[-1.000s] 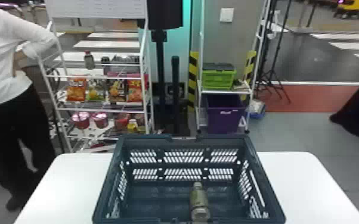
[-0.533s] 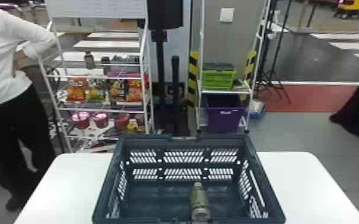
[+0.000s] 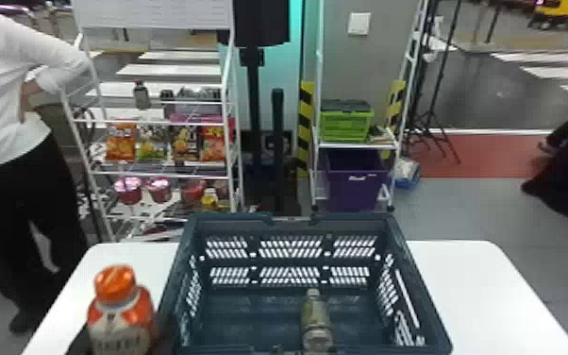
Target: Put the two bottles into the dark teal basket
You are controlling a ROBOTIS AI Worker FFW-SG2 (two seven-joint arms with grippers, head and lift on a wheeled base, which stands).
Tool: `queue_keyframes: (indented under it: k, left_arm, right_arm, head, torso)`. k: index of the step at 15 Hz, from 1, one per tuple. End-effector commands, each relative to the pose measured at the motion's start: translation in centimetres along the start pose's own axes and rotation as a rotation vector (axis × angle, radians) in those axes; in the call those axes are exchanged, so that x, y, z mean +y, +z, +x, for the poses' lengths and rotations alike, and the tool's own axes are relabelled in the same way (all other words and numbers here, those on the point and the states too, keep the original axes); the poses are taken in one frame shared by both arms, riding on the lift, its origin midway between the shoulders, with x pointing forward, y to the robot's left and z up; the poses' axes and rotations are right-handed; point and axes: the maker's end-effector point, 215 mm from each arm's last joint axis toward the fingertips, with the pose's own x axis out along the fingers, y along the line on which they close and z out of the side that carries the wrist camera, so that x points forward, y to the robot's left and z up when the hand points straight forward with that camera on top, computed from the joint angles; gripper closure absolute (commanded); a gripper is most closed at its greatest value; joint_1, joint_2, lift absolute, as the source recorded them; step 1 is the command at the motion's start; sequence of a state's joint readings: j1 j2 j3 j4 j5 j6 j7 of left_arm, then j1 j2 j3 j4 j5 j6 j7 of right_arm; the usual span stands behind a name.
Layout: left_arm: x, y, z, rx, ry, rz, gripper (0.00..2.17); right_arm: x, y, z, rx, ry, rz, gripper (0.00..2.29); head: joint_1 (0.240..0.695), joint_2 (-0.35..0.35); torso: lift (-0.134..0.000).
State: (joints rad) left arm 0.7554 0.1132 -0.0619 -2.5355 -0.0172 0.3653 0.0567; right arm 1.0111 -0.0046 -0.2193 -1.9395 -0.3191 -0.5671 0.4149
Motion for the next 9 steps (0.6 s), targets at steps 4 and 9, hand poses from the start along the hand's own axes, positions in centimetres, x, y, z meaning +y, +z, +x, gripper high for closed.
queue_keyframes:
  k: [4,9]
  left_arm:
    - [-6.3,1.8,6.2,0.180,-0.141,0.086,2.15]
    - [-14.4,1.6,13.0,0.265,-0.326,0.169,2.15]
  right_arm:
    - [-0.7,-1.4,-1.0,0.025,-0.018,-0.002,0.09]
    - [-1.6,-2.8,-1.7,0.068,-0.023,-0.006,0.09]
  head:
    - [0.499,0.000]
    - [0.499,0.000]
  torso:
    - [0.000]
    - [0.000]
